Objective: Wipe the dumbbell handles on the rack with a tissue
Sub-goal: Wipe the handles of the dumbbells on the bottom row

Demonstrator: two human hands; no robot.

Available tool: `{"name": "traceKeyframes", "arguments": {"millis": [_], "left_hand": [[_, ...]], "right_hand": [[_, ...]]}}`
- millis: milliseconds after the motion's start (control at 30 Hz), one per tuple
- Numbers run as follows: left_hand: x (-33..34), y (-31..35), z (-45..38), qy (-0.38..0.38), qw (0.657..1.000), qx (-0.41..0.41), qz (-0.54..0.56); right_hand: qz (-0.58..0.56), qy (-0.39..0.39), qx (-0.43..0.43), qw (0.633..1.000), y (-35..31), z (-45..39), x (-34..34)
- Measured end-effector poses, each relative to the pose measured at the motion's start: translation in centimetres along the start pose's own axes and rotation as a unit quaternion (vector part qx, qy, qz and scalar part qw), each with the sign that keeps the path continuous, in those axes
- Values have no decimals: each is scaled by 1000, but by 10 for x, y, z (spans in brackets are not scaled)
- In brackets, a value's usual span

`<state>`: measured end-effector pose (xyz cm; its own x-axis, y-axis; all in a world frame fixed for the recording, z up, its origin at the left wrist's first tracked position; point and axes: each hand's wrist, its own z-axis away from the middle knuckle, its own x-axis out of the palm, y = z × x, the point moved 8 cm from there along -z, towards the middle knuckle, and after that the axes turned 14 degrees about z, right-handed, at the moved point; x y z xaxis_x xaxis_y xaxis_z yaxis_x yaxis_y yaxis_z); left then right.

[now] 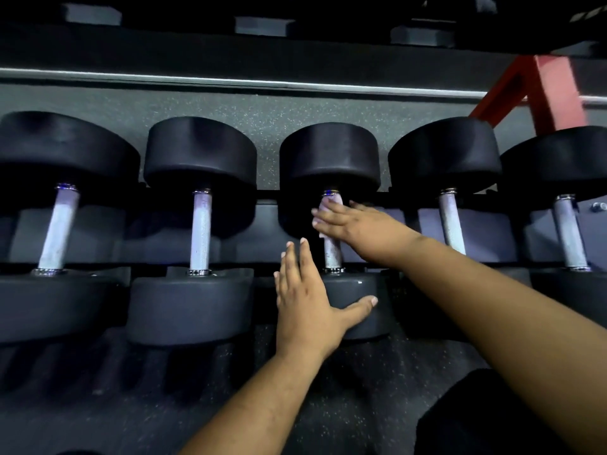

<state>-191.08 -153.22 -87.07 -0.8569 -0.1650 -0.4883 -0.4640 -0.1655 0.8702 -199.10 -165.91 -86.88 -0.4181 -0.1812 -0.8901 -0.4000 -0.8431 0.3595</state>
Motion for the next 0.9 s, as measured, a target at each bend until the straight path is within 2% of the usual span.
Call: {"name": "traceKeyframes", "arguments": {"millis": [133, 200, 267, 333, 467, 533, 633, 700, 800, 900], "left_hand": [[0, -1, -1, -5, 1000, -3, -9], [0, -2, -1, -6, 1000, -6, -10], [1, -2, 0, -15, 1000, -7, -14], [0, -3, 1, -16, 1000, -9, -15], [-1, -1, 1, -6, 1000, -5, -14], [-1, -1, 2, -3, 1000, -4, -11], [1, -2, 3, -7, 1000, -6, -14], [1, -3, 3, -3, 1000, -3, -14], [0, -4, 3, 0, 1000, -2, -10], [1, -2, 3, -6, 1000, 0, -13]], "right_hand": [[-51, -48, -101, 992, -19, 15, 2], [-6, -13, -68, 998, -8, 11, 1], [16, -18, 4, 1000, 8, 7, 0], [7, -23, 20, 1000, 10, 3, 1], [-51, -43, -82, 994, -14, 20, 6], [-37, -19, -104, 994, -11, 29, 7], [-19, 55, -11, 998, 9, 19, 8], [-132, 64, 57, 988, 11, 7, 10], [-328, 120, 127, 928, 7, 15, 7], [-365, 94, 214, 901, 11, 38, 15]]}}
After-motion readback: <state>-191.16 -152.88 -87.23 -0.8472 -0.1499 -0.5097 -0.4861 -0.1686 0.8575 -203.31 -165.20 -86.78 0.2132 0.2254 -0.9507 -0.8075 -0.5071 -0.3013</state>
